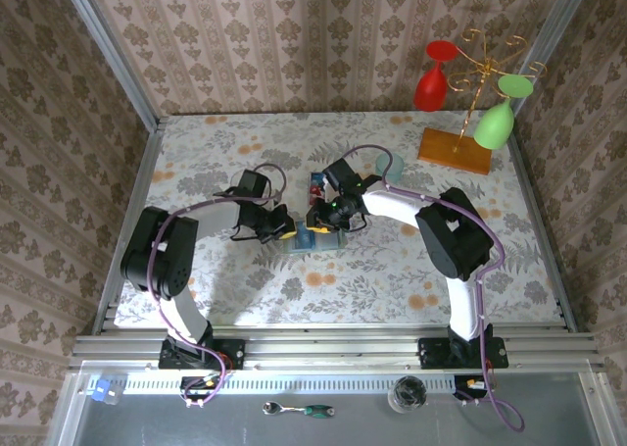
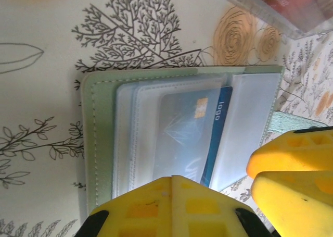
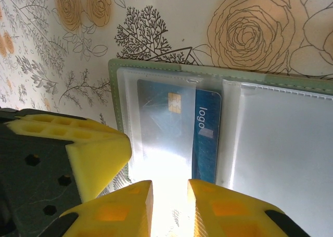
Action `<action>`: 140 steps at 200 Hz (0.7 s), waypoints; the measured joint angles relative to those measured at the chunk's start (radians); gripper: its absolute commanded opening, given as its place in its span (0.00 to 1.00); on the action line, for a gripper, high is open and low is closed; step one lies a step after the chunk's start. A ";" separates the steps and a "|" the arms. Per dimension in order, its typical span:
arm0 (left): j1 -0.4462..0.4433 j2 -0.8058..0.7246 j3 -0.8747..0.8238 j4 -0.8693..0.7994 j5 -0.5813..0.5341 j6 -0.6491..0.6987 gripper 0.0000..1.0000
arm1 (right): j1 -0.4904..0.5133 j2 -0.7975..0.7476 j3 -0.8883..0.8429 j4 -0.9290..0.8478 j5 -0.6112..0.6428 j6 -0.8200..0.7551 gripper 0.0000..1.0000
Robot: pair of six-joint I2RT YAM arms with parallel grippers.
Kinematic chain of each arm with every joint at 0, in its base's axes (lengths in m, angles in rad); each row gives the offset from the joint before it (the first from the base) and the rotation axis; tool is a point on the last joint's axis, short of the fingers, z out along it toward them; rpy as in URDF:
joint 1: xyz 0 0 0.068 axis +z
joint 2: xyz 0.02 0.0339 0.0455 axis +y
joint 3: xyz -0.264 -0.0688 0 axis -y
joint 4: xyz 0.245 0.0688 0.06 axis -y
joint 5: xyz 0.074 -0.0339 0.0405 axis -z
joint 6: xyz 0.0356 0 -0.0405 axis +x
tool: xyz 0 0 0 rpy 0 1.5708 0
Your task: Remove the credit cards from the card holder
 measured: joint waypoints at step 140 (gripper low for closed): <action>0.000 0.029 -0.001 0.003 0.001 0.004 0.00 | -0.002 0.050 0.000 0.000 -0.001 0.000 0.29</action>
